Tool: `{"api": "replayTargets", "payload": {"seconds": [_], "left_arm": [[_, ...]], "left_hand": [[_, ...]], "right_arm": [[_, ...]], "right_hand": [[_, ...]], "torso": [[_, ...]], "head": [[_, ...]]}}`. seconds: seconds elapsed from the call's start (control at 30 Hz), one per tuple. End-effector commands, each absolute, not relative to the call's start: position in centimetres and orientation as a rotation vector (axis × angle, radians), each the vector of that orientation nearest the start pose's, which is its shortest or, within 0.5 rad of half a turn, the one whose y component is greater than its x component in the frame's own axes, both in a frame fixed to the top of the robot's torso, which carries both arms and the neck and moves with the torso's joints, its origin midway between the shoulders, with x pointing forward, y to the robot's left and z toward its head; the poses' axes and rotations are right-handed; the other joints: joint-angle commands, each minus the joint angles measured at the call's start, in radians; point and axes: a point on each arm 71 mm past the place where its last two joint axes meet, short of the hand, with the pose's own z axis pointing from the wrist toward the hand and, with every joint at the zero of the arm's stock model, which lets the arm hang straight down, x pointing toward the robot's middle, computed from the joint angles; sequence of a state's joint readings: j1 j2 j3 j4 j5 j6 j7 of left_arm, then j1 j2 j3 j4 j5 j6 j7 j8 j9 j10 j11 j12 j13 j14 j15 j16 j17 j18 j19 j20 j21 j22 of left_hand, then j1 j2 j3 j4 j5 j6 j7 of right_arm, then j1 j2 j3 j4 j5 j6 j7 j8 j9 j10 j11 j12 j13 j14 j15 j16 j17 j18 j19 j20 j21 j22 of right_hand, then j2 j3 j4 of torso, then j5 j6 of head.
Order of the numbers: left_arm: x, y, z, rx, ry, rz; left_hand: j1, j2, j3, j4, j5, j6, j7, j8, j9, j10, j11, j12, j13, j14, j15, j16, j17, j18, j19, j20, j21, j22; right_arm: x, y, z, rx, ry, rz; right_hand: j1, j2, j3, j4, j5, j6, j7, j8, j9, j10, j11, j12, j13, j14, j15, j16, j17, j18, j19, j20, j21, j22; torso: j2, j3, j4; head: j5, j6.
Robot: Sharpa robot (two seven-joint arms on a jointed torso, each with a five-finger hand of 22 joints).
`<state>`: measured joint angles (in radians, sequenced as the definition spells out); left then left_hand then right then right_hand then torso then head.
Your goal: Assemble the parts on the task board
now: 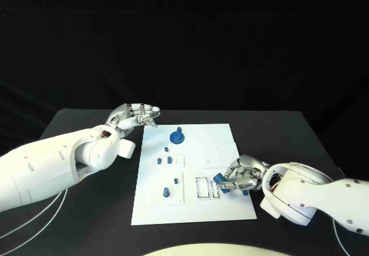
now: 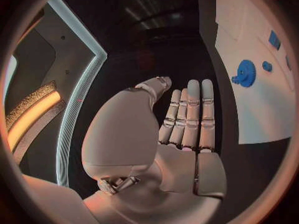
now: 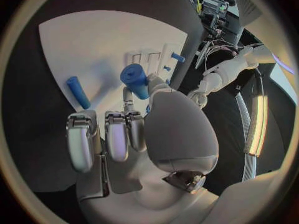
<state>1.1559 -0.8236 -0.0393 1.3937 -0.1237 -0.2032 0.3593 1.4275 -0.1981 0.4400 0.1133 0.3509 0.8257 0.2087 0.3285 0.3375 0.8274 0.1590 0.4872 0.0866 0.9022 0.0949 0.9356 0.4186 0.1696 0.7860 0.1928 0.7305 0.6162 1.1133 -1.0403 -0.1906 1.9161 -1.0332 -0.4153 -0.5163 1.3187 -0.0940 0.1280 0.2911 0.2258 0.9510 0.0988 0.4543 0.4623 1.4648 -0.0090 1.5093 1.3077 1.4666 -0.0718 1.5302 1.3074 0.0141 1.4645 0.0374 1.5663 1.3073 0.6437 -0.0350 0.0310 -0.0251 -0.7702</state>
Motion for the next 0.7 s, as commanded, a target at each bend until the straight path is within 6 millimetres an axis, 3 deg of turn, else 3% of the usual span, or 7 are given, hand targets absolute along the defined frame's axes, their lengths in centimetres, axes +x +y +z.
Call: {"api": "replayTargets", "payload": {"seconds": [0.03, 0.37, 0.7], "left_arm": [[50.1, 22.9, -20.8, -1.030, 1.526, -1.510], [50.0, 22.9, -20.8, -1.029, 1.527, -1.513], [50.0, 22.9, -20.8, -1.030, 1.526, -1.512]], "left_hand": [[-0.008, 0.002, -0.001, 0.004, 0.002, -0.008, -0.001, 0.003, 0.000, -0.006, -0.001, 0.006, -0.001, -0.006, -0.001, 0.000, 0.000, 0.008, -0.006, 0.000, -0.004, -0.001], [-0.008, 0.002, -0.001, 0.004, 0.002, -0.010, 0.000, 0.002, 0.000, -0.008, 0.000, 0.006, -0.001, -0.007, 0.000, 0.000, 0.000, 0.008, -0.006, 0.000, -0.005, -0.002], [-0.008, 0.003, 0.000, 0.005, 0.003, -0.012, 0.000, 0.002, -0.001, -0.009, 0.000, 0.007, -0.001, -0.008, 0.000, 0.001, 0.000, 0.008, -0.007, 0.001, -0.006, -0.002]], "right_arm": [[36.1, -20.3, -25.9, 0.539, 2.195, 0.612], [36.2, -18.2, -26.5, 0.508, 2.225, 0.647], [36.6, -17.4, -26.9, 0.485, 2.224, 0.633]], "right_hand": [[0.007, 0.024, 0.013, -0.001, 0.003, 0.052, -0.042, 0.018, 0.009, 0.068, -0.008, 0.000, 0.208, 0.080, -0.007, 0.005, 0.130, -0.014, 0.106, -0.007, 0.004, 0.264], [-0.044, 0.018, 0.032, 0.001, 0.001, 0.053, -0.040, 0.017, 0.009, 0.068, -0.007, -0.002, 0.207, 0.080, -0.007, 0.006, 0.134, -0.014, 0.106, -0.008, 0.004, 0.264], [-0.066, 0.005, 0.036, 0.000, 0.001, 0.055, -0.040, 0.018, 0.010, 0.068, -0.006, -0.003, 0.207, 0.081, -0.007, 0.007, 0.138, -0.014, 0.106, -0.008, 0.004, 0.264]], "torso": [[0.001, 0.0004, 0.0002], [0.001, 0.0004, 0.0013], [0.001, -0.0001, 0.0011]], "head": [[0.003, -0.002], [0.004, -0.004], [0.005, -0.003]]}}
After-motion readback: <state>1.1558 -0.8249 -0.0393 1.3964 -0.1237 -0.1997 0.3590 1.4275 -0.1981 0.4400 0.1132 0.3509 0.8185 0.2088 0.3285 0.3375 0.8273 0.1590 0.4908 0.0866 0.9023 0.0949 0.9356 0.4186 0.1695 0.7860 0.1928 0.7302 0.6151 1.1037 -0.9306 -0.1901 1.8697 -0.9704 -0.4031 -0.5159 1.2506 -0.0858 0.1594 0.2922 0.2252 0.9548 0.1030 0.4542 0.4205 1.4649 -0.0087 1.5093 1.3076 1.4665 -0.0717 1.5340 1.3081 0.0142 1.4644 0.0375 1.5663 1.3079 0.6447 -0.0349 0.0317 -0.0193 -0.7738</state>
